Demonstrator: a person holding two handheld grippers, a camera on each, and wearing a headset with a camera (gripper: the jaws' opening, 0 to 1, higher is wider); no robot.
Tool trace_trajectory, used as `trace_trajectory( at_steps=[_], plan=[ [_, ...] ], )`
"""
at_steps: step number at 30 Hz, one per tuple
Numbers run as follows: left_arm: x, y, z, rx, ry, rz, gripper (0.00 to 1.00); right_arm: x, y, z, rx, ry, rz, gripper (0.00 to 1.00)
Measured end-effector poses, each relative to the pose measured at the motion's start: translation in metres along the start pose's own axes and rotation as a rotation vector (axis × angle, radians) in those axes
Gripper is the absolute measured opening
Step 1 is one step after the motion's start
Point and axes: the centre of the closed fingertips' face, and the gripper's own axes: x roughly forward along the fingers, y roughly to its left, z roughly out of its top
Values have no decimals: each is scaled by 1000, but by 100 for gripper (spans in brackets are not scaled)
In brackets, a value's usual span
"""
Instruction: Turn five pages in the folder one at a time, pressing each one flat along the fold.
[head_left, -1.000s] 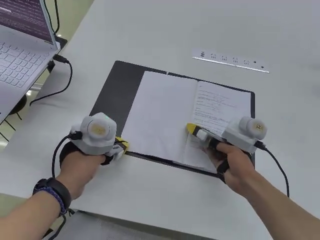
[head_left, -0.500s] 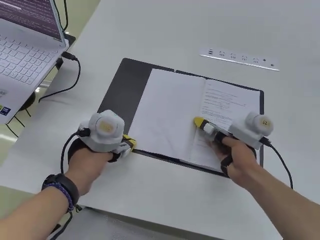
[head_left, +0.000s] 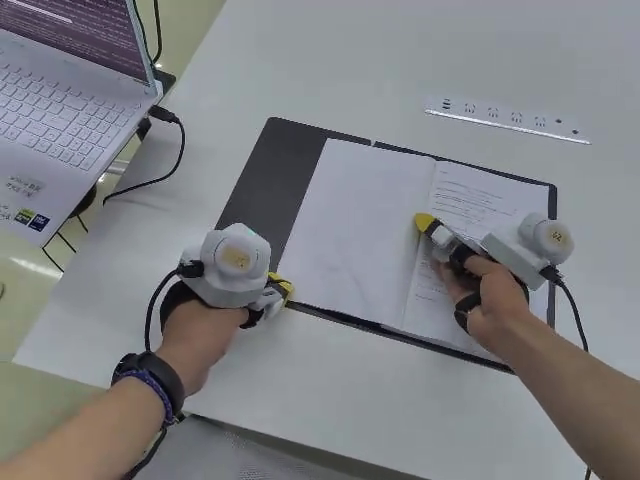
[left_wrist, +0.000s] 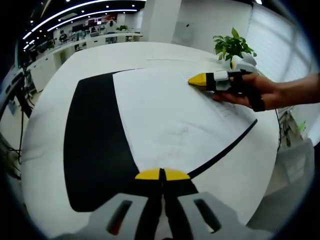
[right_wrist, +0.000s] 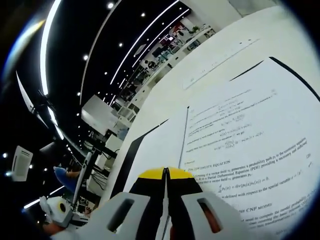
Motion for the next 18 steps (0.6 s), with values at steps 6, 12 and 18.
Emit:
trace_trajectory(
  at_steps=[6, 12, 18],
  plan=[
    [1, -1, -1, -10, -1, -5, 0, 10, 2, 11, 63, -61, -2, 0],
    [2, 1, -2, -22, -5, -1, 0, 12, 10, 20, 113, -115, -5, 0],
    [3, 1, -2, -13, -3, -7, 0, 15, 13, 32, 145, -160, -13, 0]
  ],
)
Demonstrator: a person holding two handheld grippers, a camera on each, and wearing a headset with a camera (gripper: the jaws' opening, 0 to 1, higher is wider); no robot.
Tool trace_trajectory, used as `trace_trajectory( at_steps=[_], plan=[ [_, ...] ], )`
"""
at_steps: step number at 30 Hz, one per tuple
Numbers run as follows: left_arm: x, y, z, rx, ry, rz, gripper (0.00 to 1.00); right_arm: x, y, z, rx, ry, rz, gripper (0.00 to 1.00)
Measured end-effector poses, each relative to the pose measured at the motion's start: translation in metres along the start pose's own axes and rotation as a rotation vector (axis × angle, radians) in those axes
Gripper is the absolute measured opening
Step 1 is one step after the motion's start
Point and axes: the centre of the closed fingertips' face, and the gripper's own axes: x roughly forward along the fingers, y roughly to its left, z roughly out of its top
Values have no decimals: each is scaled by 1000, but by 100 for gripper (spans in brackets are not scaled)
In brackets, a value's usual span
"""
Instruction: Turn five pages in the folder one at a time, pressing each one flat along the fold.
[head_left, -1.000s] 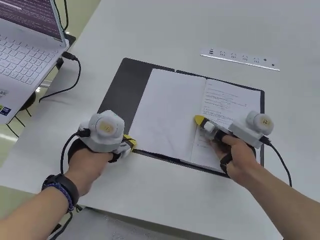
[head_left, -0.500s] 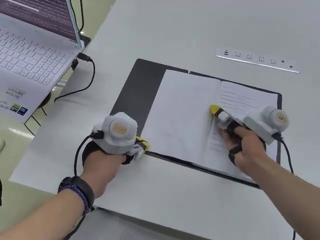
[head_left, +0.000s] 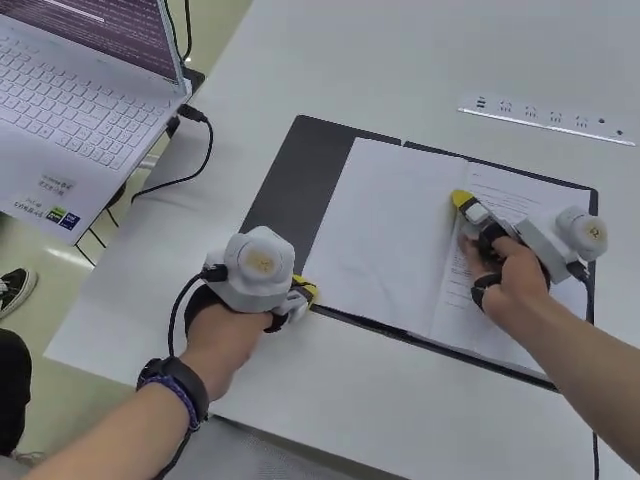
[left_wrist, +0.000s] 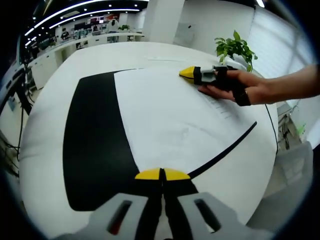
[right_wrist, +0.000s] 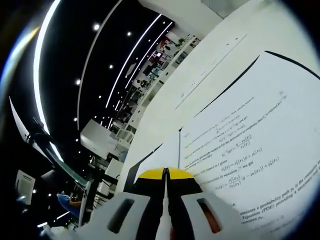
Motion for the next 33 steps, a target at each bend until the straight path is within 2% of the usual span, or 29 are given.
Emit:
trace_trajectory(
  at_steps=[20, 26, 27, 31, 33],
  plan=[
    [0, 0, 0, -32, -24, -4, 0, 30, -4, 26, 13, -35, -23, 0],
    [0, 0, 0, -35, -27, -2, 0, 47, -14, 41, 44, -59, -41, 0],
    [0, 0, 0, -35, -26, -1, 0, 52, -20, 44, 52, -63, -44, 0],
    [0, 0, 0, -36, -27, -1, 0, 62, -33, 49, 60, -70, -49, 0],
    [0, 0, 0, -41, -29, 0, 0, 63, -35, 49, 41, -72, -44, 0]
  ],
)
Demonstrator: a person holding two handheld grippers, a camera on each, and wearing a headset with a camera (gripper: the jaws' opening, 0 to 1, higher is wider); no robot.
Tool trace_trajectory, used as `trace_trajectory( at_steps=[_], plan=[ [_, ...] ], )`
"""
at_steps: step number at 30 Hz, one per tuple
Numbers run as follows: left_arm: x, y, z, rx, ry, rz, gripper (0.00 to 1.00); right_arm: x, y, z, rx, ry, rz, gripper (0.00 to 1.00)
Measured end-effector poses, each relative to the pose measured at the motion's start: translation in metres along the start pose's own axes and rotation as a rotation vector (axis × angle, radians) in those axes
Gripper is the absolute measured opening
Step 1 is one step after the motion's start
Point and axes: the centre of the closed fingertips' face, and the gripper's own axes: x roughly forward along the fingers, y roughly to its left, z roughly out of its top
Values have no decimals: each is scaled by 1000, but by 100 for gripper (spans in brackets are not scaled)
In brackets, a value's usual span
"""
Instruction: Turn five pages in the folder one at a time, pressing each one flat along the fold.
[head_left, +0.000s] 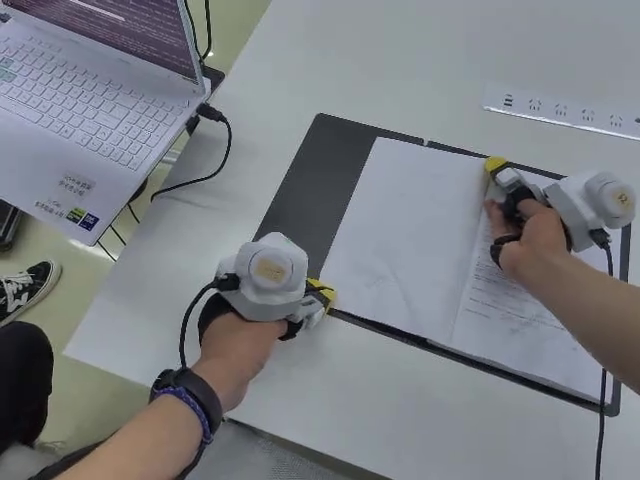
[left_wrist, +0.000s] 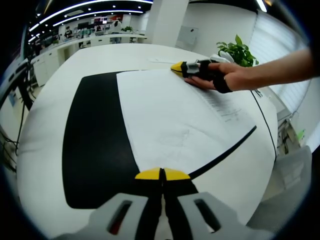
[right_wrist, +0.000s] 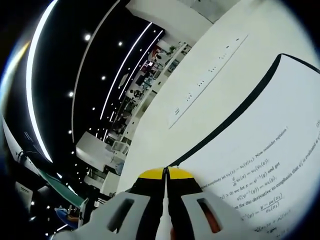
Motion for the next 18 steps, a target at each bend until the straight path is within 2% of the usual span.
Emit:
trace_trajectory(
  at_steps=[4, 9, 15, 16, 18],
  plan=[
    [0, 0, 0, -3, -2, -2, 0, 1, -7, -1, 15, 8, 8, 0],
    [0, -1, 0, -3, -8, 1, 0, -10, -8, -10, -19, 18, 28, 0],
    [0, 0, 0, 18, -6, -1, 0, -12, -13, -10, -26, 11, 31, 0],
    [0, 0, 0, 18, -7, 0, 0, -27, 1, -20, -35, 15, 34, 0],
    [0, 0, 0, 17, -9, -1, 0, -39, 10, -27, -40, 26, 45, 0]
  ],
)
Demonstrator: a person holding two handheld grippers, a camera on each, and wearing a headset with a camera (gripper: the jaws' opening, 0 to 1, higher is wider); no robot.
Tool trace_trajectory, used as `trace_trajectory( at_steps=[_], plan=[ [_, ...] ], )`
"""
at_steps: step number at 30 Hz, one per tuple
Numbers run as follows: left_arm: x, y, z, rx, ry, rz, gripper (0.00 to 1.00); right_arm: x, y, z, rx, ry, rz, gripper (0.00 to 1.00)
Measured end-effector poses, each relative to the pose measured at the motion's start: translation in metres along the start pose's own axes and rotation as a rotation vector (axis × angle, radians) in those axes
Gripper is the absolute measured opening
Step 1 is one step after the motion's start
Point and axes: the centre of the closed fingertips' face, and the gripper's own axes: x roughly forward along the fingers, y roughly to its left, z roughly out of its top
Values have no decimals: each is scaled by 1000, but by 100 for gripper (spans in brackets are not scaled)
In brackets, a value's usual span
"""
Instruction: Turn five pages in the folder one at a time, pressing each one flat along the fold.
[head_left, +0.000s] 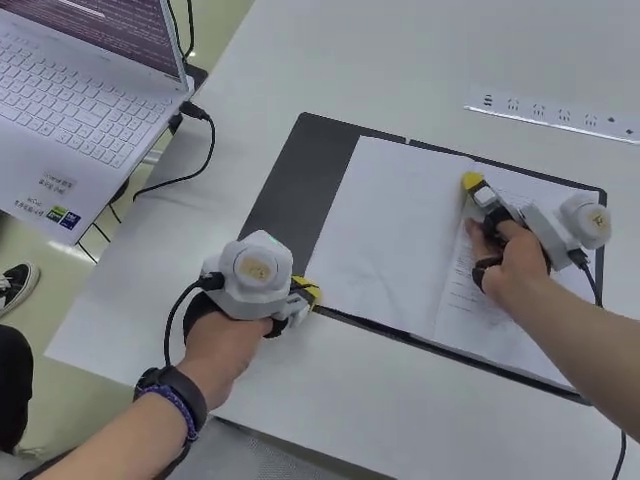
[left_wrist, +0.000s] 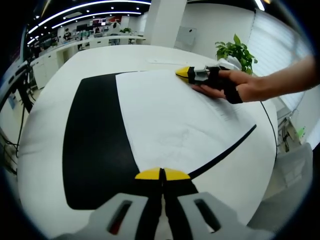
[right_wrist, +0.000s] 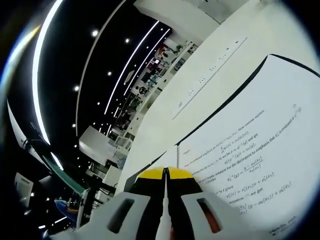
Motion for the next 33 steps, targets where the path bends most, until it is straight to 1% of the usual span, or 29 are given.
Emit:
trace_trajectory(
  at_steps=[1, 2, 3, 4, 6, 8, 13, 18, 21, 22, 28, 33],
  plan=[
    [0, 0, 0, 1, -1, -1, 0, -4, 2, -3, 1, 3, 8, 0],
    [0, 0, 0, 4, -1, -1, 0, -12, 9, -8, 0, 5, 18, 0],
    [0, 0, 0, 8, -1, -1, 0, -15, 10, -10, -1, 7, 24, 0],
    [0, -1, 0, 14, 0, -1, 0, -22, 16, -15, -9, 12, 32, 0],
    [0, -1, 0, 18, 1, -2, 0, -28, 20, -20, -14, 19, 42, 0],
    [0, -1, 0, 19, -1, -4, 0, -36, 24, -28, -30, 41, 57, 0],
    [-1, -1, 0, 17, -4, -5, 0, -51, 29, -38, -25, 51, 74, 0],
    [0, 0, 0, 24, -3, -1, 0, -60, 30, -45, -25, 68, 93, 0],
    [0, 0, 0, 23, -4, -3, 0, -63, 25, -49, -27, 86, 109, 0],
    [0, 0, 0, 25, -3, -3, 0, -62, 19, -49, -27, 90, 112, 0],
    [0, 0, 0, 30, -1, -3, 0, -78, 22, -59, -22, 101, 126, 0],
    [0, -1, 0, 31, 3, -5, 0, -85, 24, -64, -11, 107, 134, 0]
  ],
)
